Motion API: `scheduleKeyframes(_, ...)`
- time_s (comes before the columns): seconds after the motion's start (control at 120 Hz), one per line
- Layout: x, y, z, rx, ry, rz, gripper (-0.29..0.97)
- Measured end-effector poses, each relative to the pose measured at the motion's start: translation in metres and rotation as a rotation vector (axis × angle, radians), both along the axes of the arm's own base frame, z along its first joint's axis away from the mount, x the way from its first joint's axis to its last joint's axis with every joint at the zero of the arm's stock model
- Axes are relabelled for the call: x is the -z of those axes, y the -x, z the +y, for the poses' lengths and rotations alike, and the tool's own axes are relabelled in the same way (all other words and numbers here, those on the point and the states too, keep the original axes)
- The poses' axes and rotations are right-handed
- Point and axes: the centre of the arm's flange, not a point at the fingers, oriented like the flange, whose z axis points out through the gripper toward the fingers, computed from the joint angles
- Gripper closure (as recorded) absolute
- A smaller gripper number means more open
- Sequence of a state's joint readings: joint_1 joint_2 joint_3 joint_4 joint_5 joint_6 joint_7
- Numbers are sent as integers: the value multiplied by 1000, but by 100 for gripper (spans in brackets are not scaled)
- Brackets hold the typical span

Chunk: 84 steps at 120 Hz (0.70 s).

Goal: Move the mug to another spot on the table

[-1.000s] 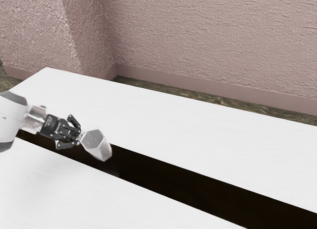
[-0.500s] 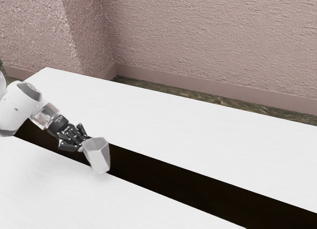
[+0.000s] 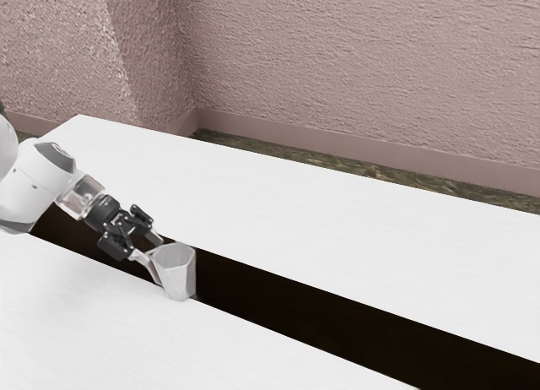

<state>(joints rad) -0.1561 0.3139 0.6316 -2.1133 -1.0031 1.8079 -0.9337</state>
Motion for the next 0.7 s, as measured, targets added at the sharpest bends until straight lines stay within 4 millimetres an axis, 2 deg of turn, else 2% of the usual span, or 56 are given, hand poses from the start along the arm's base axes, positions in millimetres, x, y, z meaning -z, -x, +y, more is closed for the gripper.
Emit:
scheduleKeyframes(0.1, -8, 0, -1, -9, 3, -6, 11)
scheduleKeyframes(0.267, -31, 0, -2, -16, 8, -38, 5)
scheduleKeyframes(0.367, -58, 1, -3, 7, -4, -74, 3)
scheduleKeyframes(0.4, -76, 3, -3, 34, -18, -100, 3)
scheduleKeyframes(0.433, -105, 3, -9, 98, -53, -138, 2)
scheduleKeyframes(0.533, -239, -6, -41, 456, -336, -279, 1)
scheduleKeyframes(0.567, -274, -14, -69, 606, -441, -314, 1)
scheduleKeyframes(0.608, -305, -22, -119, 807, -536, -364, 1)
scheduleKeyframes(0.658, -327, -24, -175, 1020, -602, -418, 1)
scheduleKeyframes(0.7, -337, -22, -204, 1152, -634, -449, 1)
